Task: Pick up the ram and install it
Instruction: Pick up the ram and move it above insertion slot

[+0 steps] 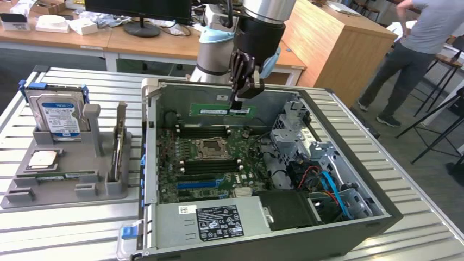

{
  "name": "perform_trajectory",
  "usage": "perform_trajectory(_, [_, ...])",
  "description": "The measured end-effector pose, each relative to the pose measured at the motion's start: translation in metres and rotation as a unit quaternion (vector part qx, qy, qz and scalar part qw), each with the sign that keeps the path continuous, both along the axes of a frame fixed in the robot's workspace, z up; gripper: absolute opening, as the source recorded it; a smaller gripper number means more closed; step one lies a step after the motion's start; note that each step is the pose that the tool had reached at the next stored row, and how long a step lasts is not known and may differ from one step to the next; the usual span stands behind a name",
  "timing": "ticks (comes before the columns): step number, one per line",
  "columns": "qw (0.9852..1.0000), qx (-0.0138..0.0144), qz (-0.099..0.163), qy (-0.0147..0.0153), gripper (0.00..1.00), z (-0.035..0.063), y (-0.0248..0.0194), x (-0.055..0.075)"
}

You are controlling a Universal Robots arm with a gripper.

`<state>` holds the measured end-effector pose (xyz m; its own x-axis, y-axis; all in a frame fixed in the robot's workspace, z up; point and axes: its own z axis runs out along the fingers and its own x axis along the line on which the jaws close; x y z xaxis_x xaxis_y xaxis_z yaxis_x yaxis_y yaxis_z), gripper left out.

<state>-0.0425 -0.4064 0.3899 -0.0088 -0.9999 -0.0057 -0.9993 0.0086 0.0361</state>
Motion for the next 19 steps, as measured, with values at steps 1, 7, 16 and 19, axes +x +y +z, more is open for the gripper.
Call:
perform_trajectory(1, [1.0000, 0.0000, 0.000, 0.0000, 0.11, -0.0017, 0.0000, 0.000])
perform_trajectory(7, [1.0000, -0.0001, 0.000, 0.0000, 0.11, -0.0099, 0.0000, 0.000])
perform_trajectory(16, [1.0000, 0.0002, 0.000, 0.0000, 0.11, -0.0196, 0.0000, 0.000])
perform_trajectory(19, [1.0000, 0.0004, 0.000, 0.0000, 0.11, -0.0217, 0.0000, 0.000])
